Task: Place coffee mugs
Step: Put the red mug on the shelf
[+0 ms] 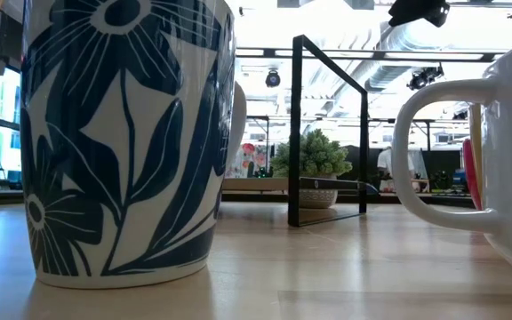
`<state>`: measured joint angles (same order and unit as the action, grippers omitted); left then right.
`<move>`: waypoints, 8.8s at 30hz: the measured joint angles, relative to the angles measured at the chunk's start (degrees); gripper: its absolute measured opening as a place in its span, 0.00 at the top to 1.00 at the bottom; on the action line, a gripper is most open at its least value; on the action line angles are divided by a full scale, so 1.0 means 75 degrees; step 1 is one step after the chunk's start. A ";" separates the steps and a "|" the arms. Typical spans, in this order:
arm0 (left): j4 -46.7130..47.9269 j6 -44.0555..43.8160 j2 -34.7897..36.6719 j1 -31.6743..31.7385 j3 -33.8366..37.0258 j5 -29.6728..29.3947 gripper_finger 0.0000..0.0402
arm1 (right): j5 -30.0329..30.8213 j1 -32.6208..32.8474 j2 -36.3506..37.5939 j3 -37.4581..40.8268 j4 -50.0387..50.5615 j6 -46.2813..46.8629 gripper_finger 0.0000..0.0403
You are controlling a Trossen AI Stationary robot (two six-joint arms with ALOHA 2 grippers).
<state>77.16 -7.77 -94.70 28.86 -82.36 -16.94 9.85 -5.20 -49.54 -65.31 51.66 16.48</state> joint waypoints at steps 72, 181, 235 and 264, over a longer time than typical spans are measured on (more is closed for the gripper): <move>-1.1581 0.0657 0.3351 -0.4982 0.3884 -0.2111 0.61 | 0.0905 -0.0057 0.2594 0.2950 -0.3378 -0.2717 0.74; -0.7171 -0.4543 0.3722 -0.6712 0.3878 -0.0021 0.61 | 0.0106 -0.0054 -0.1240 0.3578 0.1521 0.1199 0.74; -0.4785 -0.3727 0.3724 -0.7059 0.3884 0.0419 0.61 | 0.1909 -0.0459 -0.1583 -0.1487 0.3294 0.1939 1.00; -0.1720 -0.3532 0.5696 -0.7366 0.3884 -0.0811 0.61 | 0.1227 0.1193 -0.6434 -0.5245 0.2167 0.1964 1.00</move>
<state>64.26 -34.26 -51.97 -26.38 -53.23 -23.03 19.05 3.75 -97.79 -104.66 67.91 31.21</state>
